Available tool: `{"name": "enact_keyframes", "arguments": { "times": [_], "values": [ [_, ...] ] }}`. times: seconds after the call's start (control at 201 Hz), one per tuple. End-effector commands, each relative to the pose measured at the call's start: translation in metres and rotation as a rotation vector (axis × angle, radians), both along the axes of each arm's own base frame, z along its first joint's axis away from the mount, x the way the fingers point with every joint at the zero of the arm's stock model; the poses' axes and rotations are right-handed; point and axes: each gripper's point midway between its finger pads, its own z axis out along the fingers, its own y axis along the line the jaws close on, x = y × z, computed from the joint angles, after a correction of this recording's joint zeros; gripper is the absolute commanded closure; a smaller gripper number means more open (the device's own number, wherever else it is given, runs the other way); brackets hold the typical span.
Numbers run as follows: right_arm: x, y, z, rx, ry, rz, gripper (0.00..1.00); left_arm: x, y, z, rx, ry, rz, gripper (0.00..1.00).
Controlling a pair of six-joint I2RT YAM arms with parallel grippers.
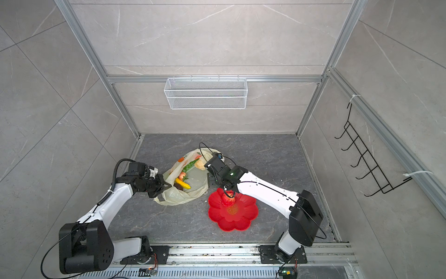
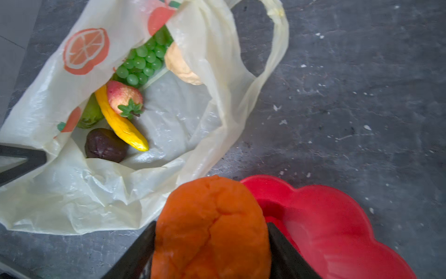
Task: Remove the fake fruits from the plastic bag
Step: 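Lift the orange out of the bag with the right gripper over the plate, then lower the orange into the plate beside the apple and open the right gripper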
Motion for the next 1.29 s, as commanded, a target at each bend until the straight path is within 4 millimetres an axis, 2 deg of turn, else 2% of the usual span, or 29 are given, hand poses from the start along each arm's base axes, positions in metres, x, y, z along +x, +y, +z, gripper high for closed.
{"name": "enact_keyframes", "arguments": {
  "times": [0.0,0.129,0.403,0.498,0.642,0.966,1.289],
  "values": [
    [-0.012,-0.032,0.001,-0.036,0.028,-0.019,0.35,0.001,-0.002,0.005,-0.016,-0.015,-0.026,1.00],
    [-0.021,-0.058,-0.003,-0.059,0.056,-0.053,0.35,0.001,-0.003,0.005,-0.018,-0.014,-0.027,1.00],
    [-0.057,-0.115,-0.023,-0.088,0.135,-0.157,0.35,0.001,-0.003,0.005,-0.023,-0.014,-0.027,1.00],
    [-0.067,-0.126,-0.034,-0.105,0.157,-0.176,0.35,0.001,-0.004,0.004,-0.030,-0.007,-0.030,1.00],
    [-0.072,-0.131,-0.052,-0.108,0.178,-0.197,0.35,0.001,-0.004,0.004,-0.031,-0.006,-0.029,1.00],
    [-0.077,-0.121,-0.094,-0.091,0.255,-0.196,0.35,0.001,-0.004,0.002,-0.029,-0.003,-0.030,1.00],
    [-0.076,-0.120,-0.113,-0.095,0.268,-0.213,0.35,0.001,-0.004,0.001,-0.029,0.001,-0.029,1.00]
  ]
}}
